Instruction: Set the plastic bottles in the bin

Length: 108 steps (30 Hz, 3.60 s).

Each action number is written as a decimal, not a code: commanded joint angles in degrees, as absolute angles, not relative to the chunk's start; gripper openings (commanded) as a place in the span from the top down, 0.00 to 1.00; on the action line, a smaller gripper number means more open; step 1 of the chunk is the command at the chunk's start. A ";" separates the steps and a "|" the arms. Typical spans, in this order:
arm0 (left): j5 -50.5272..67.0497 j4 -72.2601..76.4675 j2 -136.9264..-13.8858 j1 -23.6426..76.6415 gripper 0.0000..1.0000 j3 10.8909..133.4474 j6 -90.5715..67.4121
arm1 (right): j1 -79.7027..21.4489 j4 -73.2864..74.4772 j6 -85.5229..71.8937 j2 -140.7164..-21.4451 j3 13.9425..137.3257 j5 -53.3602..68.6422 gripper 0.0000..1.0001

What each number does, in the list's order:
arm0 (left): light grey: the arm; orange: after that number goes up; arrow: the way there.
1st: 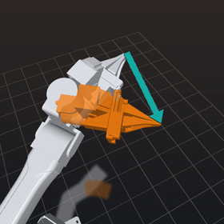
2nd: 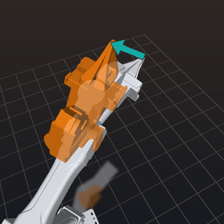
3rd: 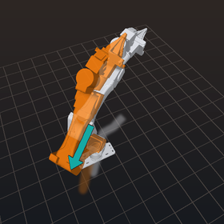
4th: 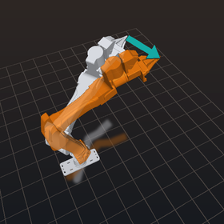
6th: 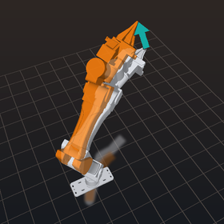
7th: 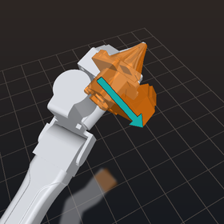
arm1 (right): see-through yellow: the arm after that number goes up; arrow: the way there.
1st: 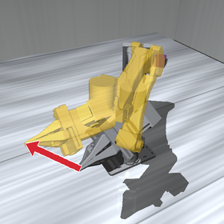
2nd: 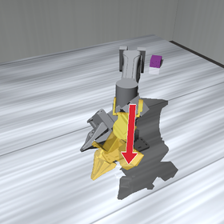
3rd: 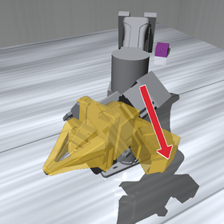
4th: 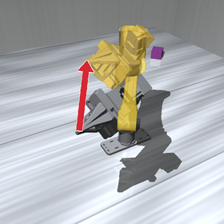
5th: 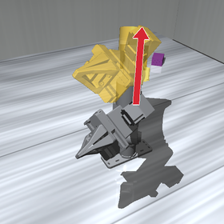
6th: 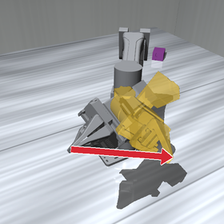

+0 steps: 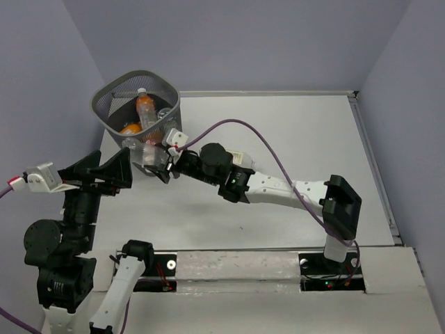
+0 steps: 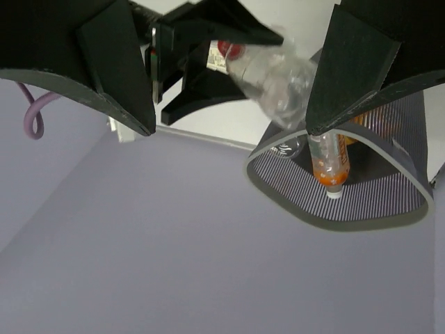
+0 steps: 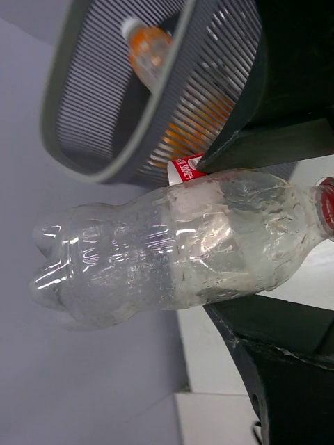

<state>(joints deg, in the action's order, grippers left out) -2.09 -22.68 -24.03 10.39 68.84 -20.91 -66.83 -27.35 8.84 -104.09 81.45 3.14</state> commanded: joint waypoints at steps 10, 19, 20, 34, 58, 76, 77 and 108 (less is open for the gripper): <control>-5.36 -23.64 -21.88 11.60 0.01 68.82 -20.30 | -60.03 -21.53 15.64 -126.62 124.15 -1.67 0.57; -2.64 -25.40 -24.52 12.22 0.01 69.61 -21.18 | -57.40 -25.73 14.50 -142.04 147.76 -0.97 0.07; -2.03 -25.23 -24.87 12.22 0.01 69.09 -21.44 | -57.39 -25.75 14.33 -140.99 146.44 -0.88 0.01; 19.33 -11.44 -30.76 12.39 0.01 50.55 -36.99 | -47.21 -23.50 4.22 -94.25 86.61 14.81 0.03; 12.21 -22.33 -21.80 12.74 0.01 57.13 -16.18 | -39.55 30.04 34.89 -112.65 94.21 11.00 0.00; 8.79 -17.58 -18.73 12.83 0.01 53.62 -14.85 | -40.08 19.00 23.40 -102.59 95.46 9.39 0.60; 7.83 -17.32 -18.55 12.83 0.01 53.18 -15.11 | -40.86 18.20 22.60 -97.96 94.75 10.01 0.60; -2.29 -13.53 -13.27 15.12 0.01 44.38 -19.69 | -50.79 -26.99 -8.00 -135.71 147.13 15.38 0.20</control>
<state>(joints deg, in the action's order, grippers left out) -0.99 -15.73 -13.63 14.70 40.91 -20.64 -49.98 -21.15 -9.50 -141.93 145.18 17.10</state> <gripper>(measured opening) 0.989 0.754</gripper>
